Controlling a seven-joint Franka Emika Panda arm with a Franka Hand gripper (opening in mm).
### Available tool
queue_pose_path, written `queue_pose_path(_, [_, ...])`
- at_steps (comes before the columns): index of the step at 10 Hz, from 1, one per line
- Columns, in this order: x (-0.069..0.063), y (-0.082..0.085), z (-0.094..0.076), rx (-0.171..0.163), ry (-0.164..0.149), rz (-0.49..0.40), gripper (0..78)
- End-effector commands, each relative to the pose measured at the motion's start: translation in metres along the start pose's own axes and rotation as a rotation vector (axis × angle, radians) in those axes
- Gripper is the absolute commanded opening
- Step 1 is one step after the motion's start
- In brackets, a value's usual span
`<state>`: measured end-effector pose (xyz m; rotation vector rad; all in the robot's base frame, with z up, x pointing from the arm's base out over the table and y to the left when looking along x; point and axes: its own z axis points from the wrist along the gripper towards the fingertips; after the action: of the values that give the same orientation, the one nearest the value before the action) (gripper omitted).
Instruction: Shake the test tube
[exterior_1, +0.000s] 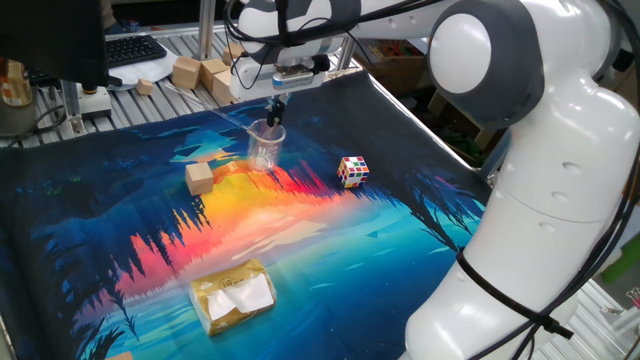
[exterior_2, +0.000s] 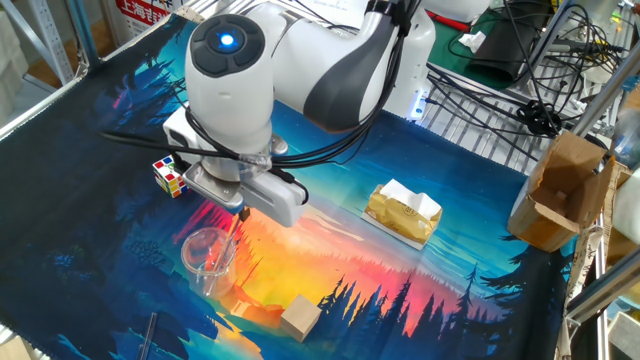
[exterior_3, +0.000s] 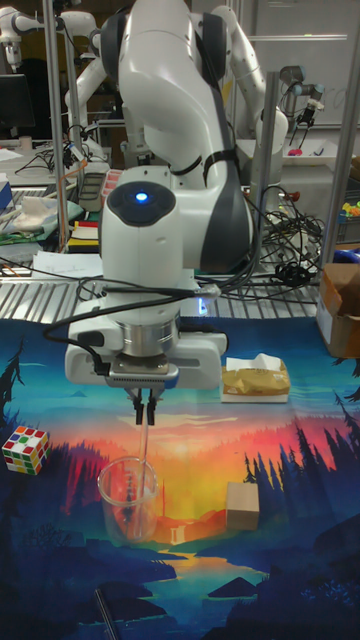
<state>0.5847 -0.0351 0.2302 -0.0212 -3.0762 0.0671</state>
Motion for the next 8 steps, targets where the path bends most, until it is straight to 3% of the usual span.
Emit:
queue_pose_path(1, [-0.0008, 0.0004, -0.0022, -0.01, -0.005, -0.001, 1.1])
queue_pose_path(8, [-0.0003, 0.0019, -0.0044, -0.006, -0.005, 0.016, 1.1])
